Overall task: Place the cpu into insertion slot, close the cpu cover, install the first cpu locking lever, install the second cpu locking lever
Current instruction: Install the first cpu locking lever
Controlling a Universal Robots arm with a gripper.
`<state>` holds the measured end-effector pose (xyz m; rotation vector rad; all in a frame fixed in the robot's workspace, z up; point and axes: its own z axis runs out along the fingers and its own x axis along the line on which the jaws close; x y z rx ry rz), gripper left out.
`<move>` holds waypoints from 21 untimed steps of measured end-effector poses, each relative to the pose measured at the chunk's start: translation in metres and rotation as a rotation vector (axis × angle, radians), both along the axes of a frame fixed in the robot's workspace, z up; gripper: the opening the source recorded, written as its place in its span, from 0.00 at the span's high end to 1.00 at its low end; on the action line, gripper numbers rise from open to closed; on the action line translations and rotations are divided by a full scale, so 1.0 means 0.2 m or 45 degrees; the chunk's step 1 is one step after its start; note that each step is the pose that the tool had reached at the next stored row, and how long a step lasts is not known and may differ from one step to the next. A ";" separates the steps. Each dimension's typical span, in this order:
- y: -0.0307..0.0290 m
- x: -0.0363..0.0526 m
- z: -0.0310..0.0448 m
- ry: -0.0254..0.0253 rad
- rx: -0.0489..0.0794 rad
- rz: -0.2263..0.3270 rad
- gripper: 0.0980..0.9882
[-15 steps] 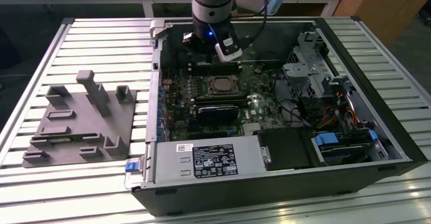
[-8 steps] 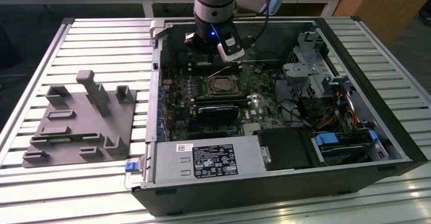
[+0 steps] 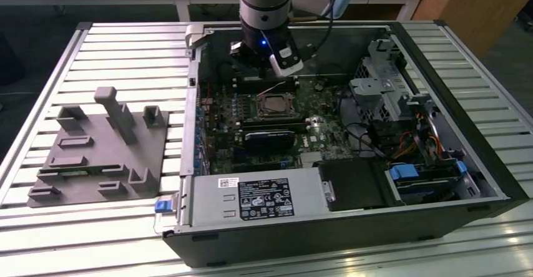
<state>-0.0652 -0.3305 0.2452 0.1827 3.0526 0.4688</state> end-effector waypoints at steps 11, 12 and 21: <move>0.000 0.002 -0.037 -0.0256 -0.044 -0.076 0.99; 0.000 0.003 -0.042 -0.0256 -0.044 -0.080 0.99; 0.009 0.049 -0.086 -0.0253 -0.045 -0.096 0.99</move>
